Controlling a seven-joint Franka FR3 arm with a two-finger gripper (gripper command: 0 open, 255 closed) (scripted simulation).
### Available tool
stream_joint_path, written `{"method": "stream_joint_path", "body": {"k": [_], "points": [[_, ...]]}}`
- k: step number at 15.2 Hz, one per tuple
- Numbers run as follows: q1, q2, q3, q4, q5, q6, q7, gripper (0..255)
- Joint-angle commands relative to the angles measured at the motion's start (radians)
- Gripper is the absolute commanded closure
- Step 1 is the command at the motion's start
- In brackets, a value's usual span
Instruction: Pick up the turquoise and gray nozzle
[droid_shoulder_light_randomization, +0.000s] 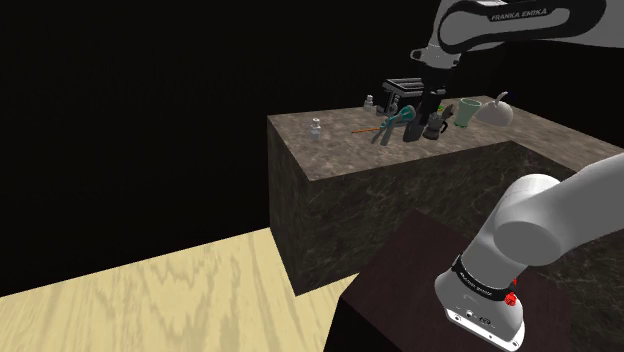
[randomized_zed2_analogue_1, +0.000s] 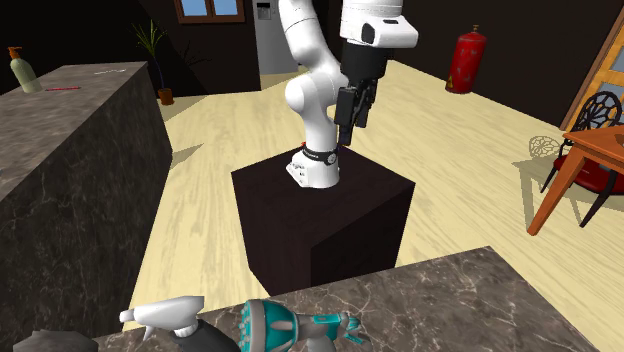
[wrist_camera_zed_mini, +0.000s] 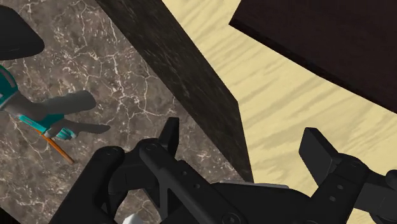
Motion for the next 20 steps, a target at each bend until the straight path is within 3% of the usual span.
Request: {"method": "stream_joint_path", "body": {"k": [1,7,13,16,20], "points": [[0.009,0.053,-0.049,0.023,-0.013,0.041,-0.084,0],[0.052,0.260,-0.196,0.136,0.015,0.162,-0.338,0],[0.076,0.531,-0.316,0.299,0.168,0.259,-0.639,0],[0.047,0.684,-0.334,0.403,0.284,0.282,-0.798,0],[-0.041,0.878,-0.301,0.567,0.422,0.281,-0.980,0]]}}
